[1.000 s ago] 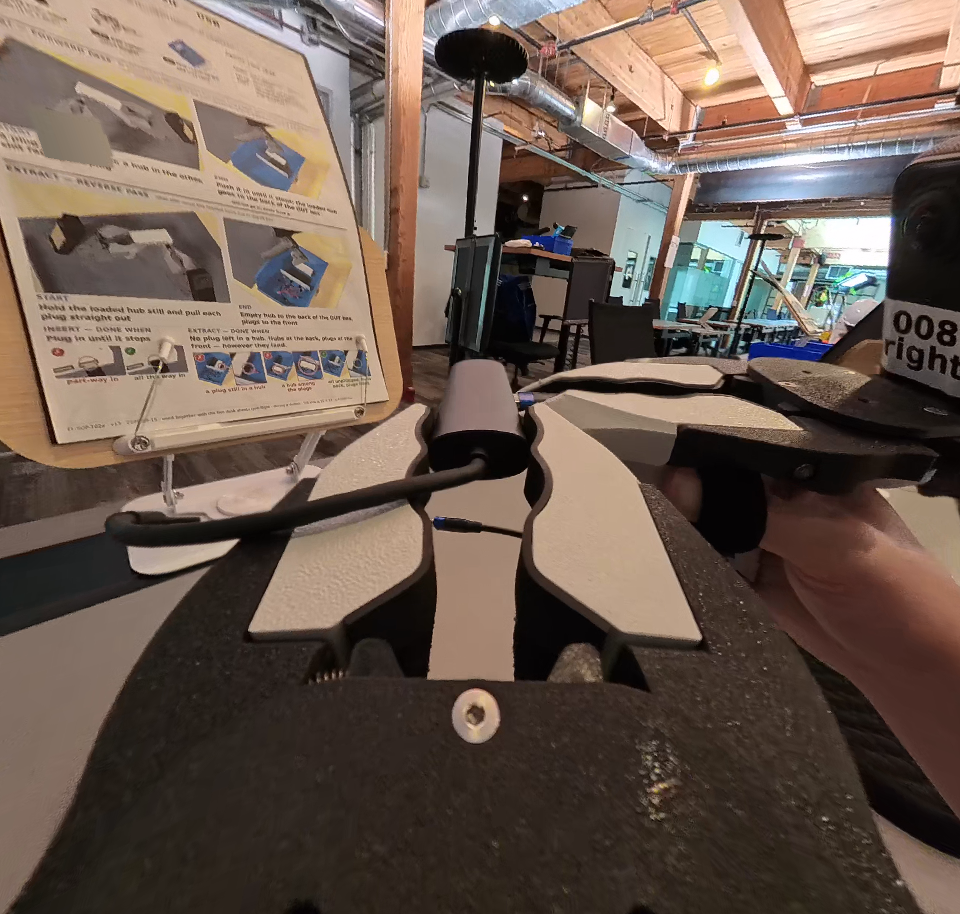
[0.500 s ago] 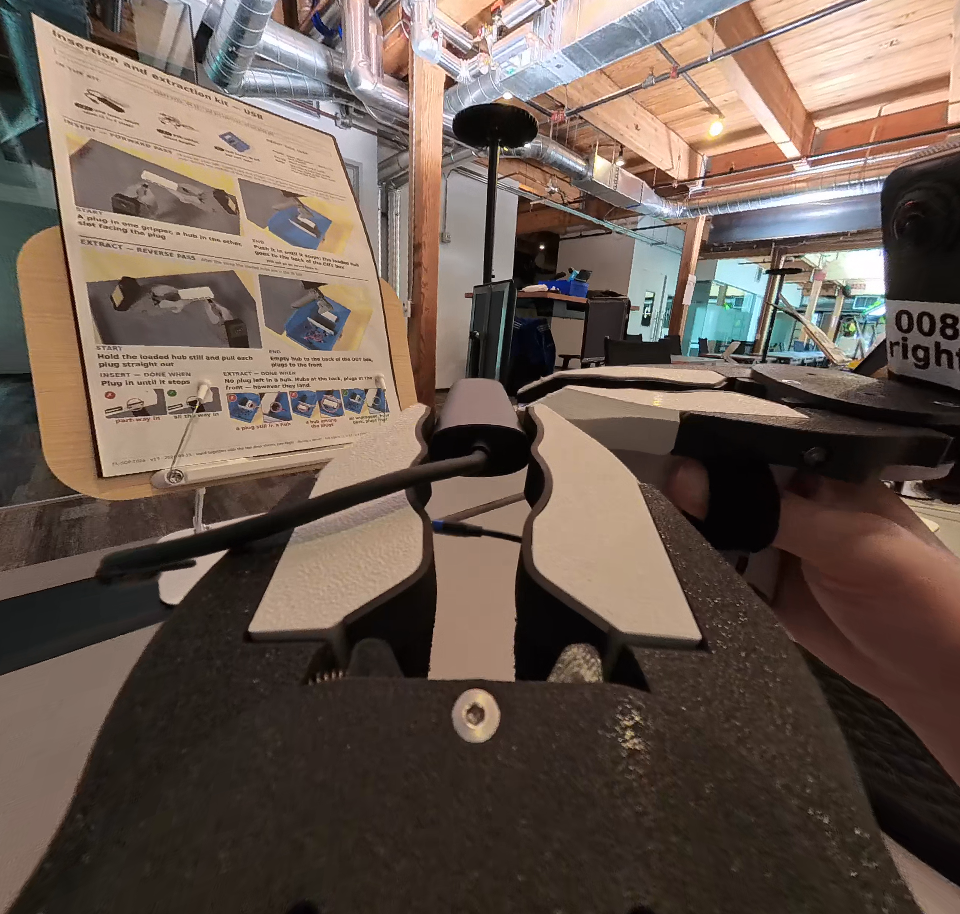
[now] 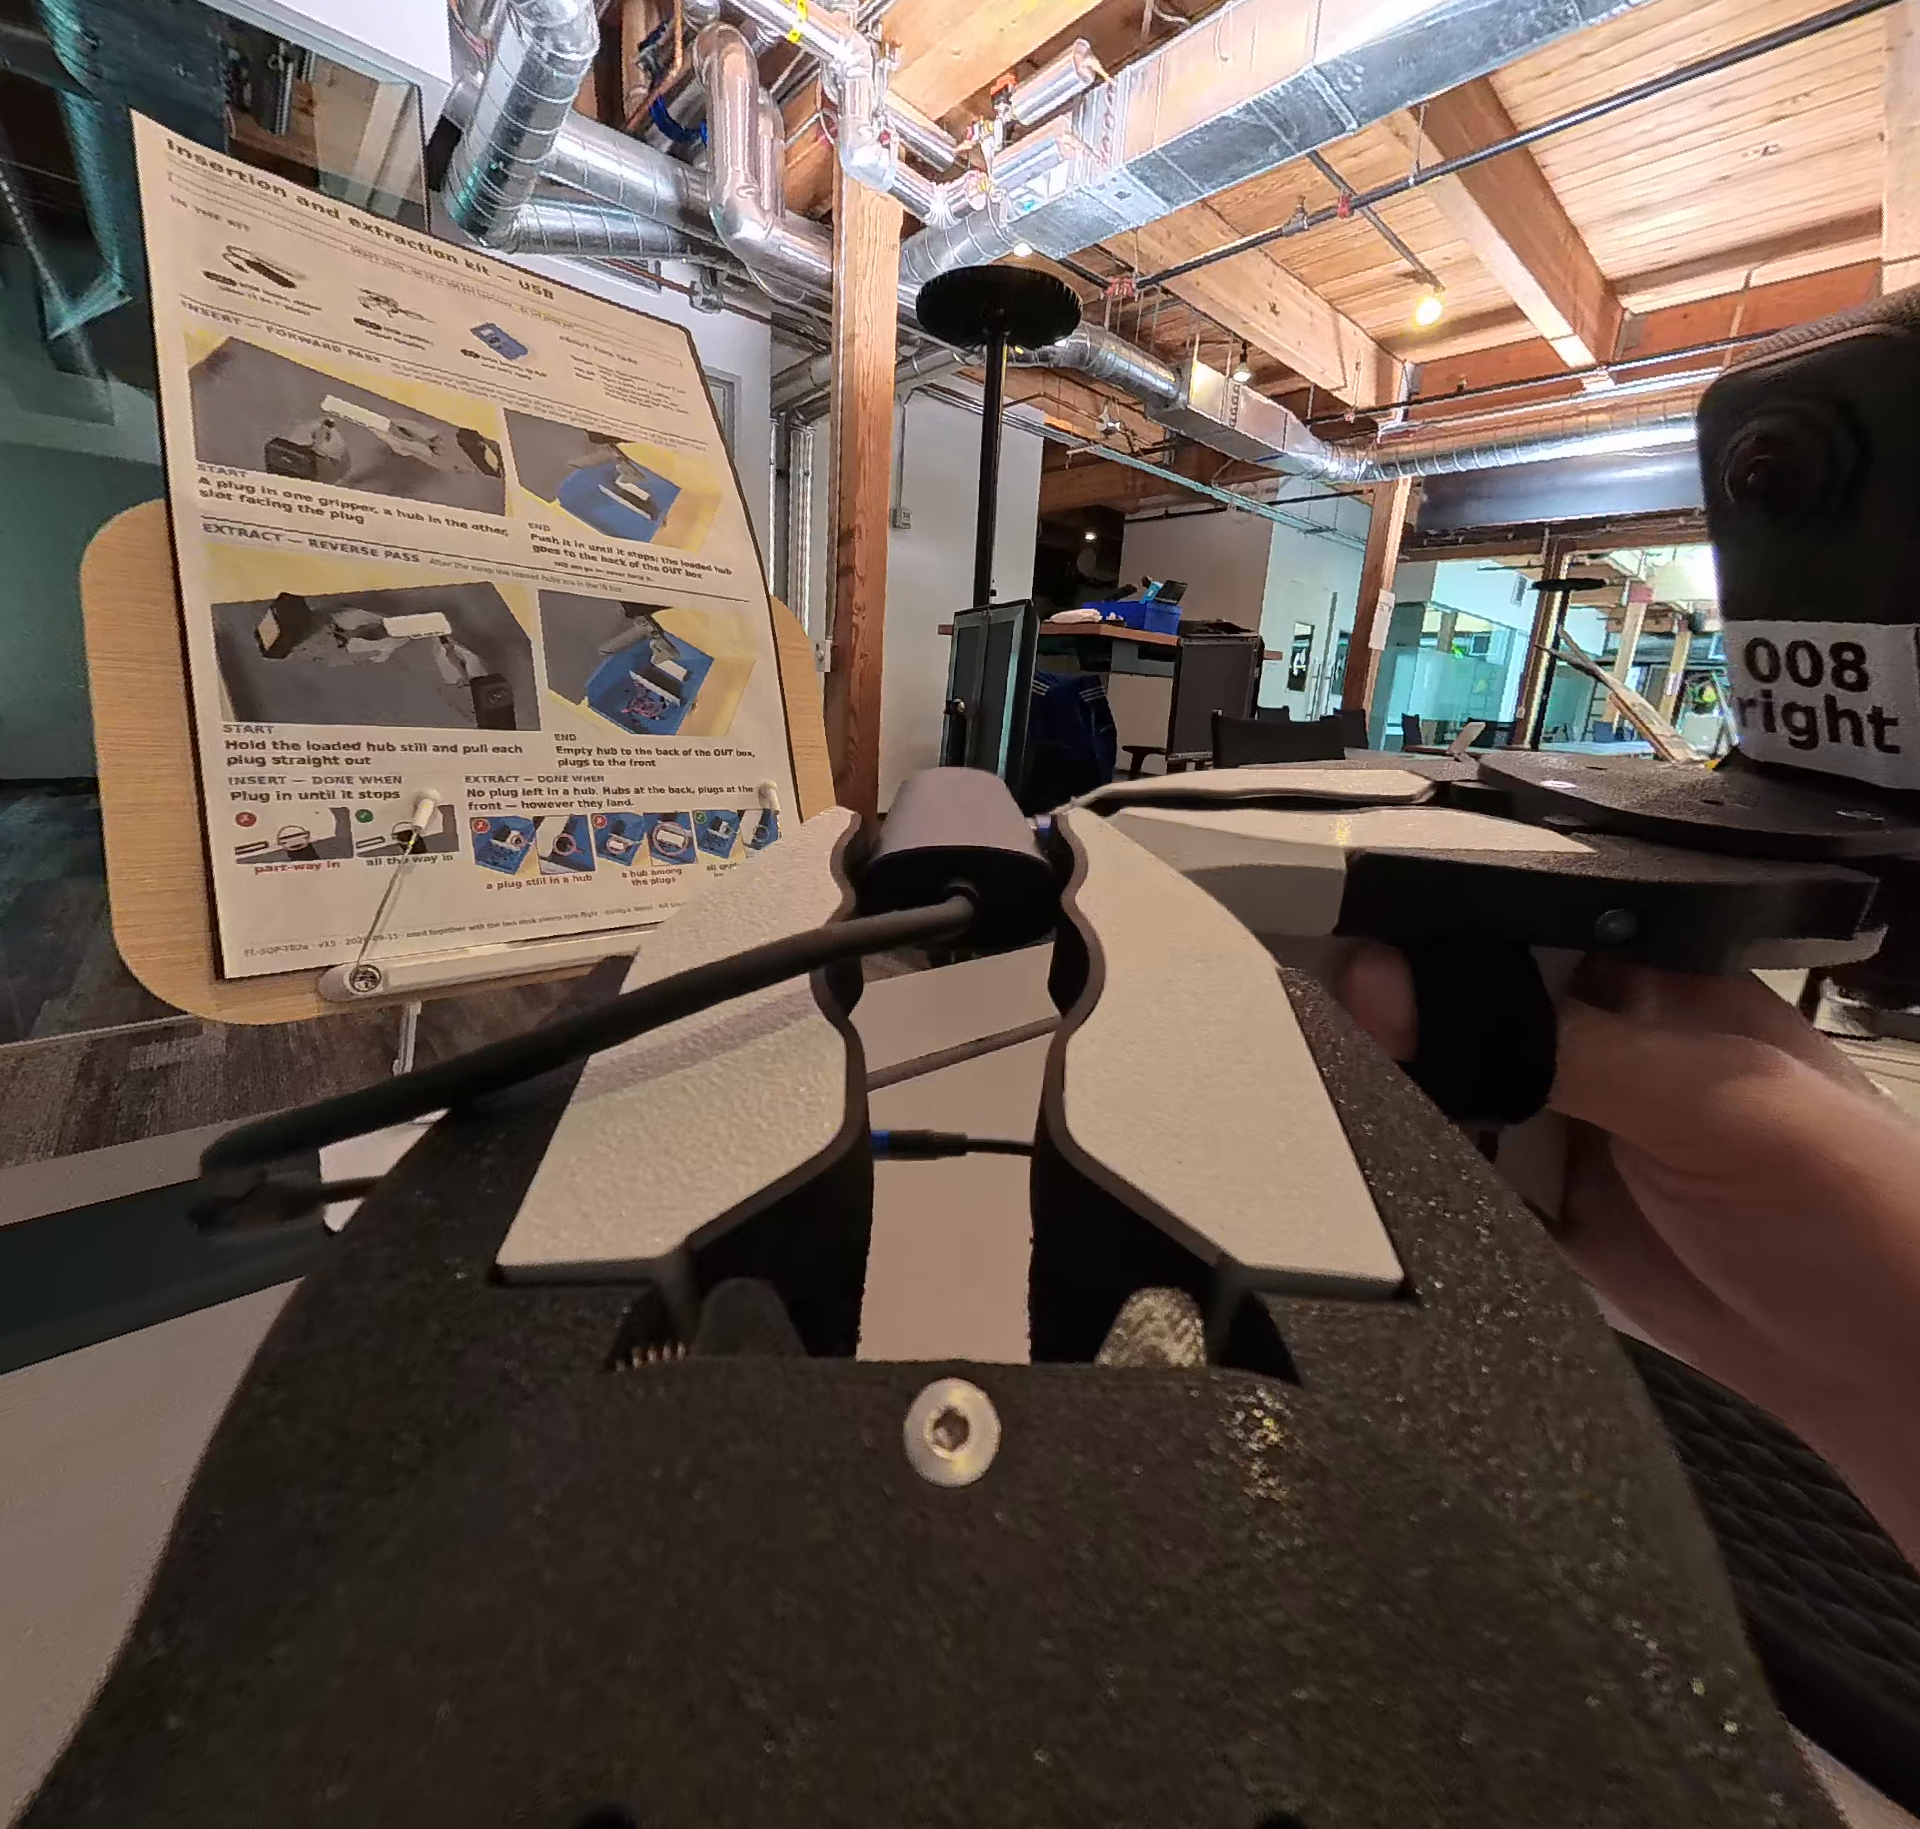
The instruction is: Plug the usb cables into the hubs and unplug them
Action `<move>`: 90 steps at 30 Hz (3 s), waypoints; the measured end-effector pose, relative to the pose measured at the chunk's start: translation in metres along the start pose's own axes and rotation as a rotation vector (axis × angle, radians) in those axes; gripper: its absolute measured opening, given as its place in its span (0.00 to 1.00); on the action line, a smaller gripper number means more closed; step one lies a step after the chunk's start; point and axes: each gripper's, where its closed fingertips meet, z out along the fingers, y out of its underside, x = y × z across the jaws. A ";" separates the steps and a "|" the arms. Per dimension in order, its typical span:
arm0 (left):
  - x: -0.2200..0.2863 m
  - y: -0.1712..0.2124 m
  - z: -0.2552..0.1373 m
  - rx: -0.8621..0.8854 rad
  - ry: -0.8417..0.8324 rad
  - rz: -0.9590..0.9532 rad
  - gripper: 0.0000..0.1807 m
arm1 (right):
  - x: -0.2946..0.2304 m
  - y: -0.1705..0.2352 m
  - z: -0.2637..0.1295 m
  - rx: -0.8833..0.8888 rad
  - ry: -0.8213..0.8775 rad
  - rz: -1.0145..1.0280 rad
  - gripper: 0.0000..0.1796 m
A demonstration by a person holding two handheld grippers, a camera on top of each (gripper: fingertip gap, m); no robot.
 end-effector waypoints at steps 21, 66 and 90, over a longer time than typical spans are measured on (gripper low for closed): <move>0.005 -0.007 -0.002 0.046 -0.010 0.005 0.18 | -0.004 -0.006 -0.006 0.049 0.040 -0.035 0.08; 0.021 -0.002 -0.006 0.086 0.060 0.023 0.18 | -0.006 -0.007 -0.022 0.098 0.052 -0.064 0.08; 0.037 -0.007 -0.005 0.049 0.048 0.140 0.18 | -0.007 -0.011 -0.038 0.155 0.081 -0.144 0.08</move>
